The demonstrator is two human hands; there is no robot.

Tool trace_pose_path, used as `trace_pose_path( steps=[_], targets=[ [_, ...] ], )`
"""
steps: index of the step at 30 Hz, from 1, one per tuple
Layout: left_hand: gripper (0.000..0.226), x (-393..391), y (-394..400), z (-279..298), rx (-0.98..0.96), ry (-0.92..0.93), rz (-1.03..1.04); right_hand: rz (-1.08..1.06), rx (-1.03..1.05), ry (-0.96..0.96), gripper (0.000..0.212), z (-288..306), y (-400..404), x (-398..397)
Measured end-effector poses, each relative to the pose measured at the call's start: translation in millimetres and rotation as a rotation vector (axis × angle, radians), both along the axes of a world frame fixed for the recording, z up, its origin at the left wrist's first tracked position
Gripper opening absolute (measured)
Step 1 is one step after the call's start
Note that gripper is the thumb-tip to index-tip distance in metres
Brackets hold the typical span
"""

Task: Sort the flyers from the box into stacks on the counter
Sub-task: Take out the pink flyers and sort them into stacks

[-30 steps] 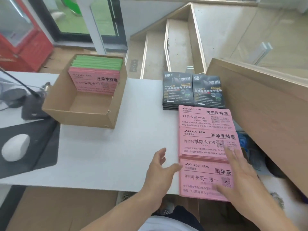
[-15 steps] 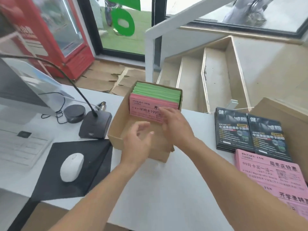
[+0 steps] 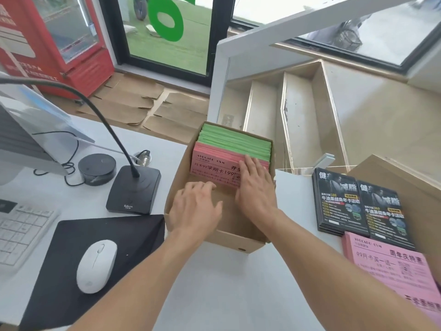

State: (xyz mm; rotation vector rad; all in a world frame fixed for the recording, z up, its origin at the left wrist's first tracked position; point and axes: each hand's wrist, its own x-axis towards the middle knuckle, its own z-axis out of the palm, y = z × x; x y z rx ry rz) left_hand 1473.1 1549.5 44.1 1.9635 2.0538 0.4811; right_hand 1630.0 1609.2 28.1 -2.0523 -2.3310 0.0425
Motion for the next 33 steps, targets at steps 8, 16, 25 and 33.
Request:
trace_pose_path(
  steps=[8, 16, 25, 33],
  targets=[
    [0.06, 0, 4, -6, 0.039, -0.031, 0.015, 0.009, -0.061, 0.025, 0.029, 17, -5, -6],
    [0.088, -23, -15, 24, 0.532, -0.367, -0.151, 0.214, 0.248, 0.123, 0.033, 112, -66, 42],
    [0.02, 60, -123, 20, -0.172, -0.959, -0.532, 0.094, -0.008, 0.352, 0.043, 100, -206, 173],
    [0.029, 101, -191, -35, -0.313, -0.911, -0.274, -0.075, -0.169, 0.516, 0.034, 22, -277, 207]
  ],
)
